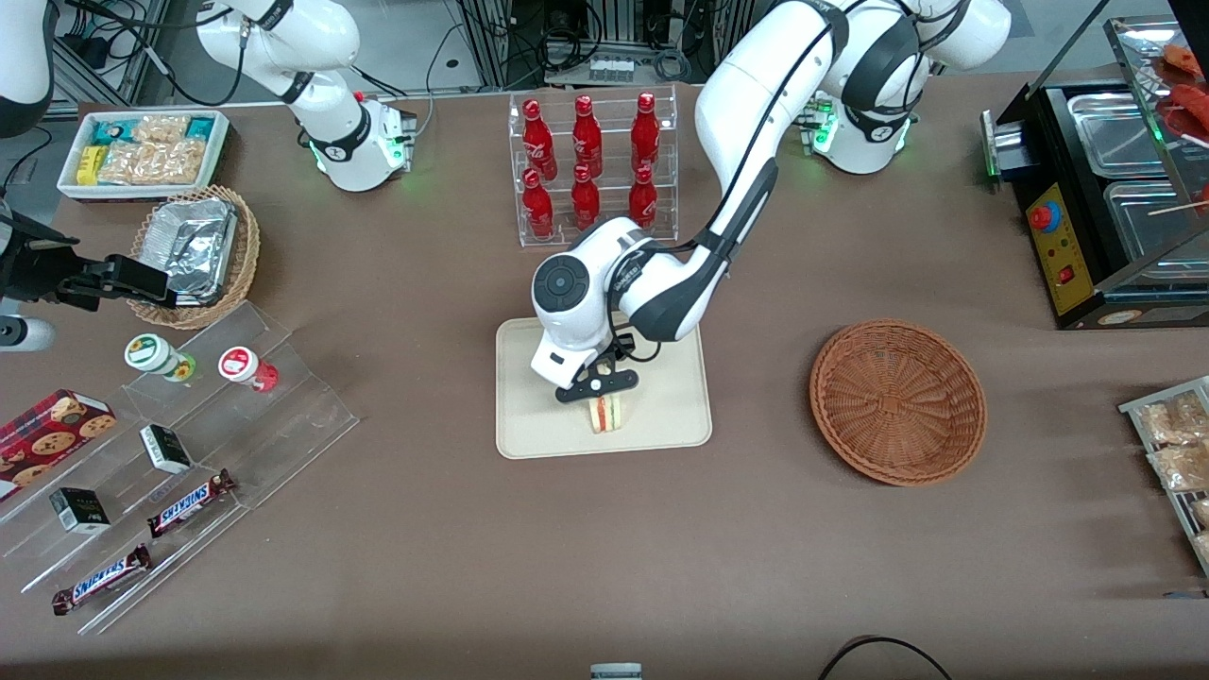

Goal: Place sandwich from basket to tray
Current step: 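Open the left gripper and raise it off the sandwich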

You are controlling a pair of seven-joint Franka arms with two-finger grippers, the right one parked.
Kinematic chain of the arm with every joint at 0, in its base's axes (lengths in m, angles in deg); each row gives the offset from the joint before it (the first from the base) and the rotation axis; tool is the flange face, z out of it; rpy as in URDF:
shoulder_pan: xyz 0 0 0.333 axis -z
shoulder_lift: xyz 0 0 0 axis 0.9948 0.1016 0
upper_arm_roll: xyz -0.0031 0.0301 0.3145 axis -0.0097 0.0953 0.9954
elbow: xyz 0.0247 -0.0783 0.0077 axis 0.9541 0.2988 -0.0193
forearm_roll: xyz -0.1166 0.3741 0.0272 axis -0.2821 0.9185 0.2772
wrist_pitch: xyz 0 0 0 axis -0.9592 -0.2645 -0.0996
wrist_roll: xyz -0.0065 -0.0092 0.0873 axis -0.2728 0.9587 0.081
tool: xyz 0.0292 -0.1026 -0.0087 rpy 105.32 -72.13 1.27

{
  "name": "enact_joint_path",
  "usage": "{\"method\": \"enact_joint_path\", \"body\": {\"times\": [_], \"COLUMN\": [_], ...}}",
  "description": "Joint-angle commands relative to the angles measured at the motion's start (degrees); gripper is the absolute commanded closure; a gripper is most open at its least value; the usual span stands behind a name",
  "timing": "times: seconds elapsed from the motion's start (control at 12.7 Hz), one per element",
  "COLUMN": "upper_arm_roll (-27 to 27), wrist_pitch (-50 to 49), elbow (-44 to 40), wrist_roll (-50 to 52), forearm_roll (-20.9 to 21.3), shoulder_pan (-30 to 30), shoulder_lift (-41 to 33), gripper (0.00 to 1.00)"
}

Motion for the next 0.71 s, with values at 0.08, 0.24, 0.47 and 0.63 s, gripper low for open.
{"method": "enact_joint_path", "body": {"times": [0.08,0.24,0.47,0.63], "upper_arm_roll": [0.27,0.27,0.01,0.01], "wrist_pitch": [-0.08,-0.34,-2.09,-3.5], "elbow": [-1.71,-1.8,-1.97,-2.06], "wrist_roll": [0.8,1.06,1.07,0.8], "forearm_roll": [0.59,0.5,0.06,0.06], "shoulder_pan": [0.47,0.47,0.38,0.29], "shoulder_lift": [0.71,0.02,-2.09,-3.85], "gripper": [0.0,0.0,0.0,0.0]}}
